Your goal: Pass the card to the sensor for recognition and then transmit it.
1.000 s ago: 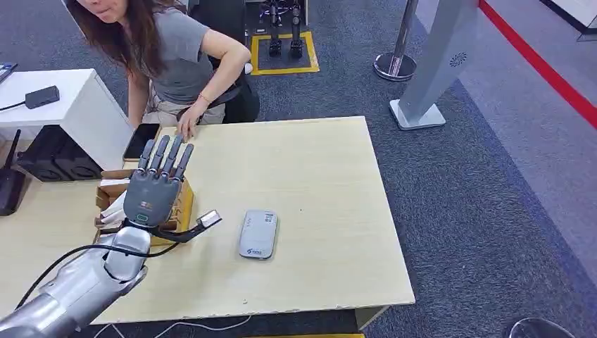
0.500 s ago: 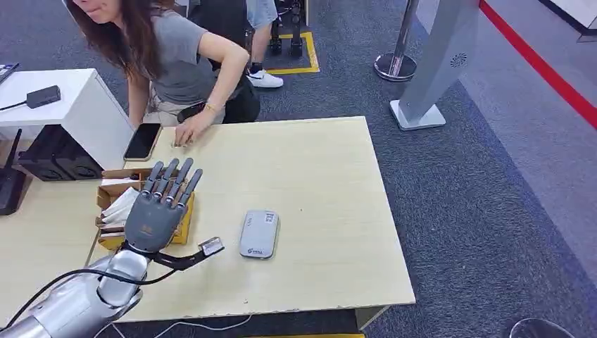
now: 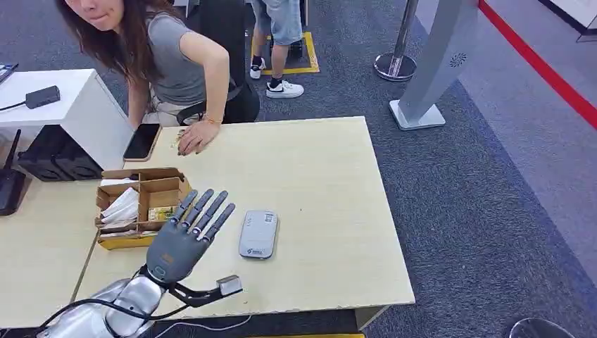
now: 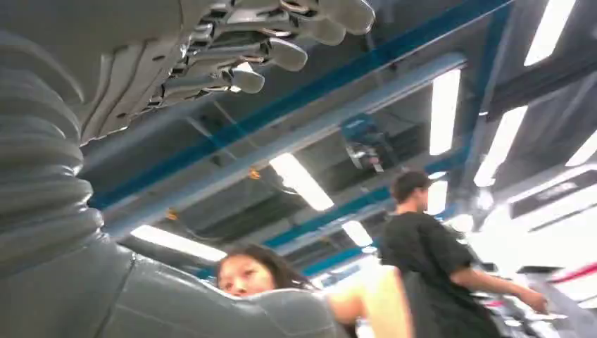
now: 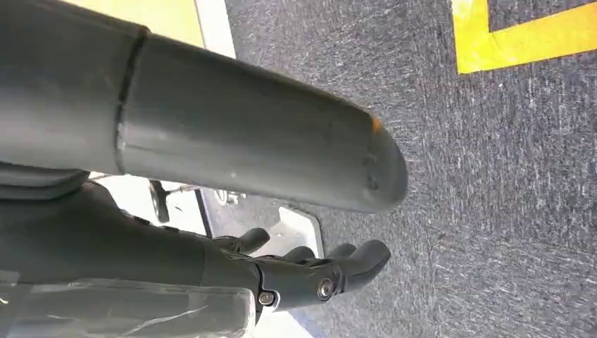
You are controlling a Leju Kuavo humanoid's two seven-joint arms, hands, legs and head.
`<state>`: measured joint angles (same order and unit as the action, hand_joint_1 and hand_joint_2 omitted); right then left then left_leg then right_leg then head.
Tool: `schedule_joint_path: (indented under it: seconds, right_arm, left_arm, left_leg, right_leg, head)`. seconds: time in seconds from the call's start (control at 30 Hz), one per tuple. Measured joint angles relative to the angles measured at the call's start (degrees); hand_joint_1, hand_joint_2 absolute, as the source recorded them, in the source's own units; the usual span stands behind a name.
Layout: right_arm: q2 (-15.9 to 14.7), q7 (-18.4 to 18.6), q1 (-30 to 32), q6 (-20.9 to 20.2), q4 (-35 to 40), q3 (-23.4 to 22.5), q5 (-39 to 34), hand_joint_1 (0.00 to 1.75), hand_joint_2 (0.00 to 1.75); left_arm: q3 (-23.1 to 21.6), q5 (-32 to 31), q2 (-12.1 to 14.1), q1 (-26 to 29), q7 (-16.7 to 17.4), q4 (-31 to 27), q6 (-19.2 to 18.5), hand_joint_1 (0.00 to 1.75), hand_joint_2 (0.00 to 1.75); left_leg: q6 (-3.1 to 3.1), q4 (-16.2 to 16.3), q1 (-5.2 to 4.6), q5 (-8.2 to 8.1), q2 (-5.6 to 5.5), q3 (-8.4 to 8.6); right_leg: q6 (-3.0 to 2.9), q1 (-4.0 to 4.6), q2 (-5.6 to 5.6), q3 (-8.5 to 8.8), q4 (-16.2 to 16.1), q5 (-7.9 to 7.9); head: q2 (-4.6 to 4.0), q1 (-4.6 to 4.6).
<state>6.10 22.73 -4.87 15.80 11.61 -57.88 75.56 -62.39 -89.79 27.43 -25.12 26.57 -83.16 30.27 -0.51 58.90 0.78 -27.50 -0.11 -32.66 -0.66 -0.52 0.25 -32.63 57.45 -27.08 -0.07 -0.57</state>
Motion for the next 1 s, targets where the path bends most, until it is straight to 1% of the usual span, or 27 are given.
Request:
schedule_joint_path:
  seconds: [0.07,0.1,0.23,0.4,0.43,0.5,0.53,0.6,0.67,0.77,0.83,0.87,1.0]
  right_arm:
    - [0.07,0.0,0.08,0.07,0.0,-0.18,-0.59,0.0,0.0]
    - [0.13,0.02,0.16,0.09,0.0,-0.28,-0.59,0.0,0.0]
    - [0.28,0.02,0.18,0.2,0.0,-0.55,-0.59,0.0,0.0]
    - [0.35,0.02,0.18,0.31,0.0,-0.92,-0.59,0.0,0.0]
    - [0.37,0.0,0.19,0.33,0.0,-0.96,-0.59,0.0,0.0]
    - [0.37,0.02,0.19,0.42,0.0,-1.07,-0.63,0.0,0.0]
    - [0.37,0.02,0.2,0.57,0.0,-1.14,-0.7,0.0,0.0]
    - [0.39,0.02,0.25,0.79,0.0,-1.42,-0.83,0.0,0.0]
    - [0.42,0.0,0.27,0.92,0.0,-1.64,-1.44,0.0,0.0]
    - [0.52,0.0,0.26,0.98,0.0,-1.97,-1.51,0.0,0.0]
    - [0.66,0.02,0.31,1.03,0.0,-2.19,-1.66,0.0,0.0]
    - [0.7,0.07,0.32,1.05,0.0,-2.41,-1.66,0.0,0.0]
    - [0.96,0.2,0.31,1.25,0.0,-2.89,-1.75,0.0,0.0]
  left_arm:
    - [2.53,0.02,-0.94,3.56,-4.04,-0.53,-0.46,0.0,1.75]
    - [4.22,0.02,-1.59,5.14,-5.34,-0.85,-0.78,0.0,1.75]
    - [7.67,0.02,-2.57,7.98,-6.2,-1.38,-1.01,0.0,1.75]
    - [9.71,0.0,-3.21,9.55,-6.2,-1.71,-1.01,0.0,1.75]
    - [10.17,0.0,-3.37,9.96,-6.69,-1.77,-1.33,0.0,1.75]
    - [11.55,0.0,-3.89,11.08,-9.59,-1.99,-2.85,0.0,1.75]
    - [13.41,0.0,-4.61,12.32,-12.48,-2.12,-4.46,0.0,1.75]
    - [17.06,0.26,-6.1,14.18,-16.3,-2.12,-6.98,0.0,1.75]
    - [20.83,0.81,-7.43,15.34,-17.93,-2.12,-9.2,0.0,1.75]
    - [23.91,1.29,-8.52,16.32,-18.37,-2.21,-11.8,0.0,1.75]
    - [25.76,0.98,-9.25,17.5,-17.89,-2.69,-13.12,0.0,1.75]
    - [27.06,0.48,-9.64,17.97,-16.95,-3.11,-14.07,0.0,1.75]
    - [29.93,0.02,-10.34,19.01,-14.08,-3.74,-16.99,0.0,1.75]
  left_leg:
    - [0.0,0.0,0.0,0.0,0.06,0.0]
    - [0.0,0.0,0.0,0.0,0.03,-0.04]
    - [0.0,0.0,0.0,0.0,0.03,-0.05]
    - [0.0,0.0,0.01,0.01,0.02,-0.05]
    - [0.0,0.0,0.01,0.01,0.03,-0.05]
    - [0.0,0.0,0.0,0.01,0.04,-0.03]
    - [0.0,0.0,0.0,0.01,0.05,-0.02]
    - [0.0,0.0,0.0,0.01,0.05,-0.03]
    - [0.01,0.0,0.0,0.0,0.03,-0.05]
    - [0.0,0.0,0.0,0.0,0.03,-0.04]
    - [0.0,0.0,0.01,0.0,0.05,-0.04]
    - [0.0,0.0,0.01,0.0,0.04,-0.04]
    - [0.0,0.0,0.01,0.01,0.03,-0.03]
  right_leg:
    - [0.0,0.0,0.03,-0.04,-0.01,0.0]
    - [0.01,0.0,0.02,-0.06,-0.01,-0.01]
    - [0.01,0.0,0.01,-0.05,-0.01,-0.01]
    - [0.01,0.0,0.0,-0.05,-0.01,0.0]
    - [0.01,0.0,0.0,-0.04,-0.01,0.0]
    - [0.0,0.0,0.01,-0.03,-0.01,0.01]
    - [0.0,0.0,0.02,-0.04,-0.01,0.01]
    - [0.0,0.0,0.01,-0.04,-0.01,0.0]
    - [0.01,0.0,0.0,-0.05,-0.01,0.0]
    - [0.01,0.0,0.0,-0.04,-0.01,0.0]
    - [0.01,0.0,0.01,-0.05,-0.01,0.0]
    - [0.01,0.0,0.0,-0.05,-0.01,0.0]
    - [0.0,0.0,0.0,-0.04,-0.01,0.0]
  head:
    - [0.02,0.02]
    - [0.0,0.0]
    - [0.02,0.02]
    - [0.02,0.0]
    - [0.02,0.0]
    - [0.0,-0.02]
    - [0.0,0.0]
    - [0.02,0.0]
    - [0.02,-0.02]
    - [0.0,-0.02]
    - [0.0,-0.02]
    - [0.02,-0.02]
    - [0.0,-0.04]
